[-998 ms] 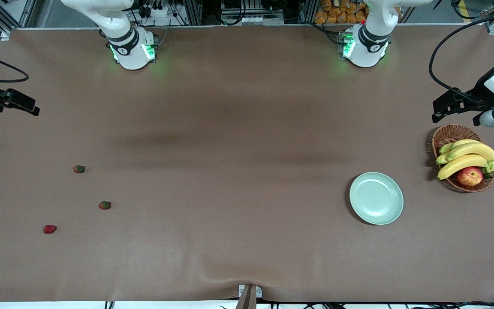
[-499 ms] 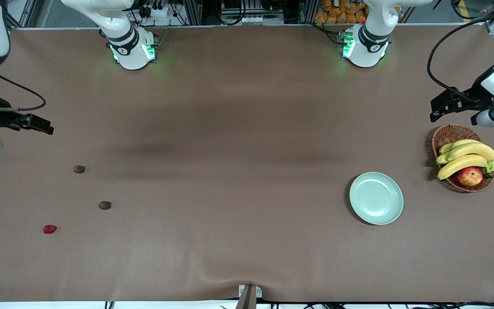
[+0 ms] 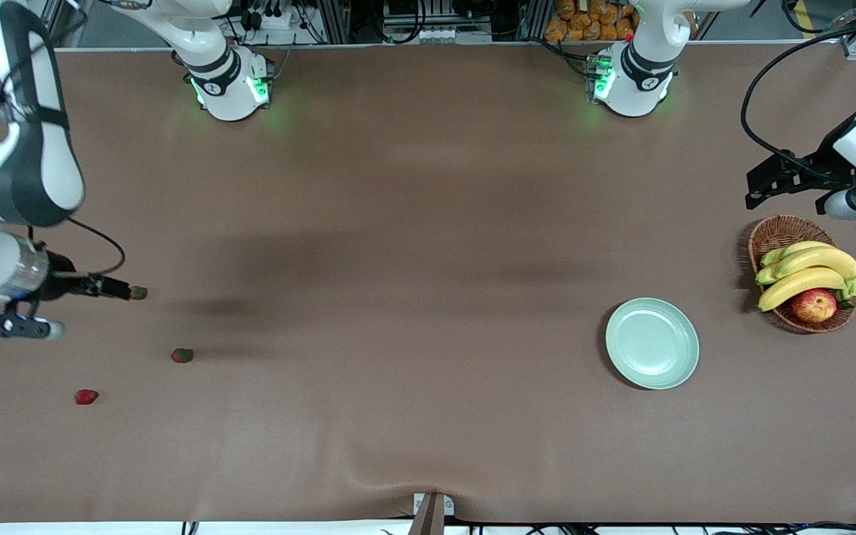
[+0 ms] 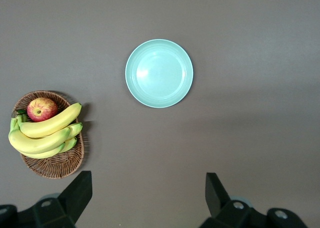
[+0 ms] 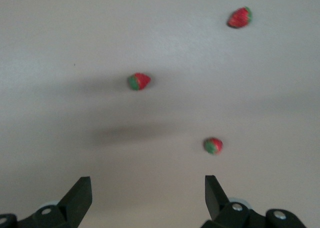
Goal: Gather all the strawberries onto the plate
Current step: 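Lower the right gripper and grasp the first red strawberry, then set the strawberry mid-table with the right gripper while the left gripper approaches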
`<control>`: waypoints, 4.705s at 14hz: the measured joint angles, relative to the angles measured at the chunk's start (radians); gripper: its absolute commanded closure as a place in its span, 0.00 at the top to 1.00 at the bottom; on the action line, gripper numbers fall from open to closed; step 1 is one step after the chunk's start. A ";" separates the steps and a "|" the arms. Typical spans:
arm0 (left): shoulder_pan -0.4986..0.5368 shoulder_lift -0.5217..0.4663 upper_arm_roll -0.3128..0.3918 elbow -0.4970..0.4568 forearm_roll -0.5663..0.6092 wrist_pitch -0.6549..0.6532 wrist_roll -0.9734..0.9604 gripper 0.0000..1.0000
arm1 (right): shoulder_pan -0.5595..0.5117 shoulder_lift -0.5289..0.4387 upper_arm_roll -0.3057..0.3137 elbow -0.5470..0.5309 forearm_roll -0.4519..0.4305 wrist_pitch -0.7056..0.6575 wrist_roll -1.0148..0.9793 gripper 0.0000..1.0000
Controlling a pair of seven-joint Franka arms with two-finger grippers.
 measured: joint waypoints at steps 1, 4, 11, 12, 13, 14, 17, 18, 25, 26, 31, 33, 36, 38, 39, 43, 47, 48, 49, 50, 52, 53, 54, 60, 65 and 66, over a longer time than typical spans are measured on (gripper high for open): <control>0.000 0.000 0.000 0.000 0.000 0.000 0.000 1.00 | 0.008 0.048 0.003 0.015 0.000 0.042 -0.005 1.00; 0.000 0.000 0.000 -0.001 0.000 -0.001 0.000 1.00 | 0.040 0.172 0.006 0.075 -0.001 0.099 -0.054 1.00; 0.000 0.001 0.000 -0.001 0.000 -0.001 0.000 1.00 | 0.034 0.303 -0.001 0.142 0.000 0.187 -0.211 1.00; 0.000 0.001 0.000 -0.001 0.000 -0.001 0.000 1.00 | 0.033 0.314 -0.001 0.143 0.000 0.194 -0.211 1.00; 0.000 0.001 0.000 -0.002 0.000 -0.001 0.000 1.00 | 0.033 0.326 -0.001 0.143 0.001 0.205 -0.211 1.00; 0.000 0.001 0.000 -0.002 0.000 -0.001 0.000 1.00 | 0.033 0.337 -0.001 0.143 0.001 0.220 -0.211 1.00; 0.000 0.006 0.000 -0.006 0.000 -0.003 0.000 1.00 | 0.031 0.370 -0.001 0.144 0.003 0.259 -0.201 1.00; 0.000 0.013 0.000 -0.006 0.000 -0.003 0.000 1.00 | 0.029 0.379 -0.001 0.144 0.004 0.266 -0.187 1.00; 0.000 0.025 0.000 -0.006 0.000 -0.003 0.000 1.00 | 0.017 0.419 -0.004 0.145 0.047 0.298 -0.129 1.00; 0.000 0.025 0.000 -0.006 0.000 -0.003 0.000 1.00 | 0.016 0.424 -0.004 0.145 0.062 0.299 -0.129 1.00; 0.000 0.025 0.000 -0.006 0.000 -0.003 0.000 1.00 | 0.016 0.430 -0.003 0.145 0.068 0.300 -0.129 1.00; 0.000 0.025 0.000 -0.006 0.000 -0.003 0.000 1.00 | 0.016 0.431 -0.003 0.145 0.068 0.300 -0.129 1.00; 0.000 0.025 0.000 -0.006 0.000 -0.003 0.000 1.00 | 0.016 0.436 -0.003 0.145 0.068 0.300 -0.129 1.00; 0.000 0.025 0.000 -0.006 0.000 -0.003 0.000 1.00 | 0.016 0.440 -0.003 0.145 0.068 0.300 -0.129 0.78; 0.000 0.025 0.000 -0.006 0.000 -0.003 0.000 1.00 | 0.016 0.441 -0.003 0.145 0.068 0.301 -0.129 0.52; 0.000 0.025 0.000 -0.006 0.000 -0.003 0.000 1.00 | 0.014 0.444 -0.004 0.146 0.069 0.316 -0.128 0.10; 0.000 0.025 0.000 -0.006 0.000 -0.003 0.000 1.00 | -0.005 0.444 -0.005 0.149 0.069 0.336 -0.128 0.10; 0.000 0.025 0.000 -0.006 0.000 -0.004 0.000 1.00 | -0.006 0.444 -0.005 0.153 0.069 0.336 -0.129 0.10; 0.000 0.025 0.000 -0.006 0.000 -0.008 0.000 1.00 | -0.006 0.444 -0.003 0.156 0.069 0.335 -0.129 0.10; 0.000 0.025 0.000 -0.006 0.000 -0.010 0.000 1.00 | -0.003 0.443 0.001 0.162 0.069 0.328 -0.129 0.10; 0.000 0.025 0.000 -0.006 0.000 -0.012 0.000 1.00 | 0.007 0.439 0.018 0.178 0.070 0.292 -0.128 0.10; 0.000 0.025 0.000 -0.006 0.000 -0.013 0.000 1.00 | 0.011 0.433 0.032 0.182 0.073 0.276 -0.123 0.10; 0.000 0.025 0.000 -0.006 0.000 -0.013 0.000 1.00 | 0.015 0.425 0.052 0.183 0.078 0.268 -0.106 0.10; 0.000 0.025 0.000 -0.006 0.000 -0.017 0.000 1.00 | 0.122 0.397 0.163 0.207 0.080 0.251 0.208 0.10; 0.000 0.025 0.001 -0.008 0.000 -0.019 0.000 1.00 | 0.359 0.397 0.166 0.252 0.080 0.255 0.551 0.10; 0.000 0.025 0.001 -0.008 0.000 -0.019 0.000 1.00 | 0.402 0.398 0.166 0.257 0.080 0.263 0.605 0.10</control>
